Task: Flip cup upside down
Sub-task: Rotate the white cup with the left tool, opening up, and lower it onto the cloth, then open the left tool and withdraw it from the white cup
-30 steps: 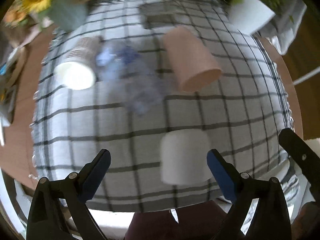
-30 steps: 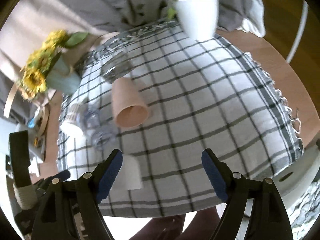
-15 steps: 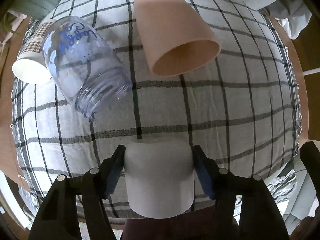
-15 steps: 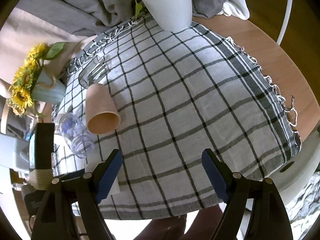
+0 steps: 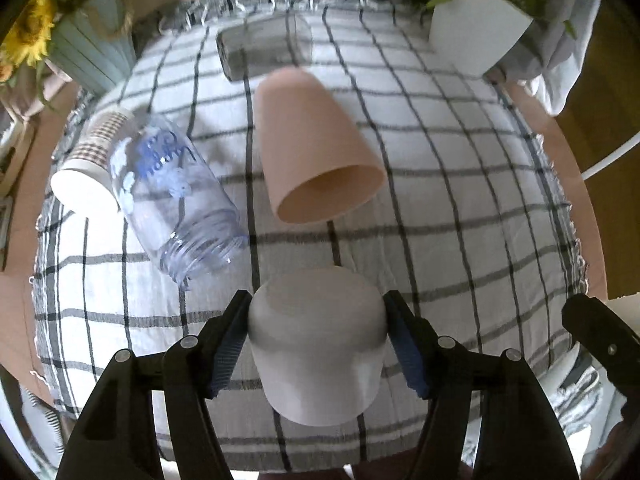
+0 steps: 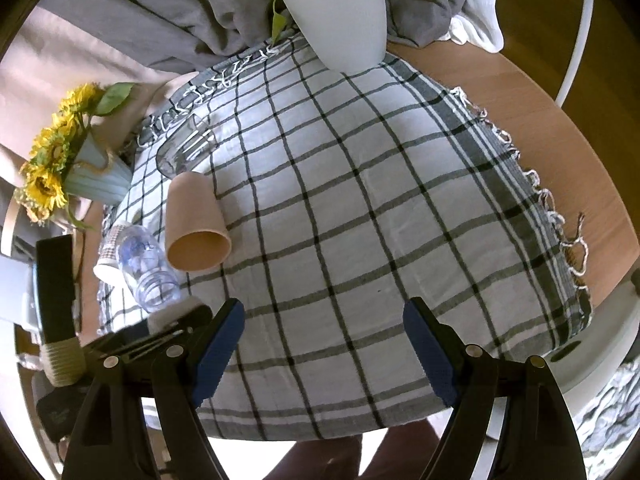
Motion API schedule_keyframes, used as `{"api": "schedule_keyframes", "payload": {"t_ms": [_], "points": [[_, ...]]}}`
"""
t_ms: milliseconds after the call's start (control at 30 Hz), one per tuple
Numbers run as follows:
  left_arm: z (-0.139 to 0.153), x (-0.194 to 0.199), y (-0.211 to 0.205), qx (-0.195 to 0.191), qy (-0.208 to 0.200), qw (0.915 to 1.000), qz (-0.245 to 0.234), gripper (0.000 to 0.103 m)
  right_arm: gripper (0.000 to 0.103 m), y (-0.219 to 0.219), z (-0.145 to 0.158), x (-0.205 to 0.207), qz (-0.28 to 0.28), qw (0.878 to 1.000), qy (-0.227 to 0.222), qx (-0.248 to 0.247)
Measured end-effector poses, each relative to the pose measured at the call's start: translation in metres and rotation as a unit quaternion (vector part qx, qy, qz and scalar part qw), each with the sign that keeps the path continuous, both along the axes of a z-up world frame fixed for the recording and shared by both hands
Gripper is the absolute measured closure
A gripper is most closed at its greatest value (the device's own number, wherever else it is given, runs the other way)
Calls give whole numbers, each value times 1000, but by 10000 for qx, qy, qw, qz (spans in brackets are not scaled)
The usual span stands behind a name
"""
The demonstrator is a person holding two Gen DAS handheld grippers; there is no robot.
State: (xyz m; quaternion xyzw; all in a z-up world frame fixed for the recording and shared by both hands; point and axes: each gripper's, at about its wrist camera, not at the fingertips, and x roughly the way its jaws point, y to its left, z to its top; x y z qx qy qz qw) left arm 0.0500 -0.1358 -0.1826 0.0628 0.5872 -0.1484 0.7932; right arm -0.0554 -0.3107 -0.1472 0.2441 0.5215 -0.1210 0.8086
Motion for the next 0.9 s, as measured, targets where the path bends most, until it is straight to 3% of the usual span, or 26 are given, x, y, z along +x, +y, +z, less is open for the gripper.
{"api": "schedule_keyframes", "payload": {"t_ms": [100, 267, 633, 900], "points": [[-2, -12, 5, -57, -356, 9993, 17, 37, 21, -2, 0, -2, 69, 9999, 9, -134], [-8, -26, 5, -45, -493, 9988, 12, 37, 21, -1, -1, -4, 198, 9992, 45, -344], [-14, -45, 6, 95, -396, 9991, -123, 37, 21, 6, -7, -9, 465, 9974, 205, -514], [23, -45, 12, -81, -678, 9977, 35, 16, 18, 9, 1, -11, 454, 9974, 248, -498]]}}
